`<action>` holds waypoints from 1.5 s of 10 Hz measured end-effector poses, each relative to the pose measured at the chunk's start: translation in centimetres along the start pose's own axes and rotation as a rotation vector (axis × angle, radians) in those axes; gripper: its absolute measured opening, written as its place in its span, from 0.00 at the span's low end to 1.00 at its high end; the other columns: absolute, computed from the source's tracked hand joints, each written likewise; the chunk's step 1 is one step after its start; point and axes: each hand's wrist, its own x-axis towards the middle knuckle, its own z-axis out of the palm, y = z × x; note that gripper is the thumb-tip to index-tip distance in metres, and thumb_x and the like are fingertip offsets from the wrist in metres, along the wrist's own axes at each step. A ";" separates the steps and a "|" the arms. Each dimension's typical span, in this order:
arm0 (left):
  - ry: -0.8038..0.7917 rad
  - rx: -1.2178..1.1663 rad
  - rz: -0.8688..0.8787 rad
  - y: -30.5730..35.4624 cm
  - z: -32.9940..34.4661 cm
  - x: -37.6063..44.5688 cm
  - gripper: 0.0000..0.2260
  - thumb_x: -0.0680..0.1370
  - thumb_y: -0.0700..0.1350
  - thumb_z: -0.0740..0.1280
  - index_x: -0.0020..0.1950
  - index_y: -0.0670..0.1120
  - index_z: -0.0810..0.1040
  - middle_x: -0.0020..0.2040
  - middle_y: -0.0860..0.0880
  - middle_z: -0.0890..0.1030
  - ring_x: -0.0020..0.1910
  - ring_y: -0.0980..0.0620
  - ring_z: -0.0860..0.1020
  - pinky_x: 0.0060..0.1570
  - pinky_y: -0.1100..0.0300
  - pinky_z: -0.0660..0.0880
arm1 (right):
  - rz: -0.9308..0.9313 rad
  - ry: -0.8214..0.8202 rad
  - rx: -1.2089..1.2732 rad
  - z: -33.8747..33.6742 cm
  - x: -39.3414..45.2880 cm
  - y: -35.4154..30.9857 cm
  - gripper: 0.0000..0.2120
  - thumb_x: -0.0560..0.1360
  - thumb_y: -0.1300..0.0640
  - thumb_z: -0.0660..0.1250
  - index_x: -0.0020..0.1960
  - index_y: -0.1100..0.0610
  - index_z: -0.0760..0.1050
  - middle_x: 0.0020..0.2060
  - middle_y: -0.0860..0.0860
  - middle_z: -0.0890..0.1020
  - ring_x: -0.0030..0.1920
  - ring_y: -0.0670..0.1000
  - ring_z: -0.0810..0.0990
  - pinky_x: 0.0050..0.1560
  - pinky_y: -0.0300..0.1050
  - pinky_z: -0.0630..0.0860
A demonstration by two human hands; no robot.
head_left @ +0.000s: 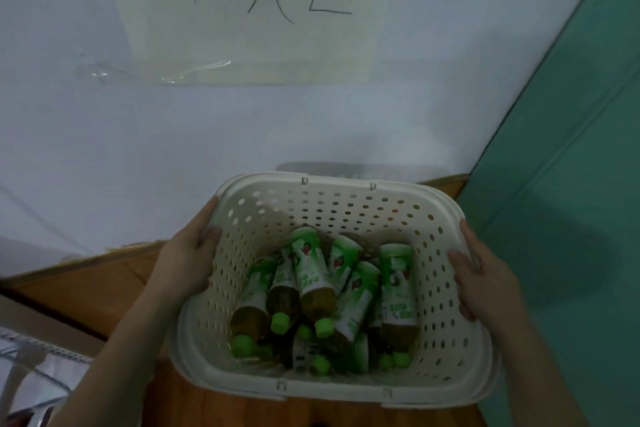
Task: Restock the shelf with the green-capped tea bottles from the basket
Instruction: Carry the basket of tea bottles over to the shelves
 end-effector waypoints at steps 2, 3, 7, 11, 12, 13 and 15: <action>-0.162 0.119 0.108 1.6 3.1 0.3 0.25 0.88 0.55 0.58 0.83 0.72 0.55 0.54 0.44 0.86 0.34 0.46 0.84 0.29 0.53 0.80 | 0.147 0.183 -0.066 -3.5 -7.2 3.2 0.28 0.88 0.47 0.63 0.73 0.16 0.58 0.40 0.58 0.82 0.25 0.56 0.79 0.32 0.55 0.83; -0.282 0.136 0.157 2.5 4.9 -0.2 0.26 0.89 0.52 0.59 0.84 0.71 0.55 0.53 0.46 0.84 0.36 0.45 0.85 0.27 0.56 0.81 | 0.228 0.292 -0.023 -4.8 -12.8 4.9 0.31 0.88 0.49 0.63 0.66 0.09 0.58 0.38 0.57 0.81 0.23 0.56 0.79 0.34 0.54 0.82; -0.683 0.173 0.368 6.3 15.3 -6.4 0.26 0.88 0.50 0.61 0.82 0.73 0.60 0.58 0.35 0.82 0.38 0.47 0.78 0.25 0.59 0.75 | 0.638 0.565 -0.077 -7.2 -35.6 11.1 0.30 0.86 0.51 0.66 0.80 0.25 0.64 0.31 0.56 0.84 0.24 0.59 0.82 0.35 0.59 0.85; -0.967 0.212 0.656 11.3 24.1 -22.1 0.26 0.88 0.48 0.62 0.82 0.72 0.61 0.27 0.49 0.72 0.24 0.49 0.70 0.25 0.56 0.70 | 0.897 0.886 0.038 -9.5 -56.1 14.2 0.31 0.88 0.51 0.63 0.80 0.22 0.57 0.39 0.57 0.86 0.27 0.57 0.84 0.29 0.58 0.84; -1.026 0.203 0.682 12.0 26.0 -26.7 0.27 0.88 0.47 0.62 0.81 0.73 0.60 0.26 0.50 0.71 0.23 0.50 0.67 0.24 0.57 0.68 | 0.955 0.951 0.064 -10.0 -61.2 15.5 0.30 0.87 0.51 0.64 0.81 0.26 0.60 0.37 0.56 0.86 0.24 0.55 0.82 0.28 0.55 0.83; -1.099 0.194 0.723 12.5 28.0 -31.5 0.28 0.88 0.46 0.63 0.81 0.73 0.60 0.26 0.52 0.71 0.22 0.52 0.67 0.24 0.57 0.68 | 1.015 1.019 0.116 -9.7 -66.3 16.2 0.30 0.87 0.52 0.64 0.82 0.27 0.62 0.32 0.55 0.85 0.24 0.57 0.81 0.26 0.54 0.82; -1.311 0.205 0.834 12.8 31.5 -40.2 0.28 0.88 0.46 0.63 0.81 0.73 0.60 0.25 0.52 0.70 0.23 0.51 0.67 0.24 0.56 0.68 | 1.102 1.292 0.171 -6.6 -75.8 15.4 0.31 0.86 0.50 0.66 0.72 0.14 0.62 0.37 0.56 0.85 0.24 0.55 0.82 0.29 0.58 0.83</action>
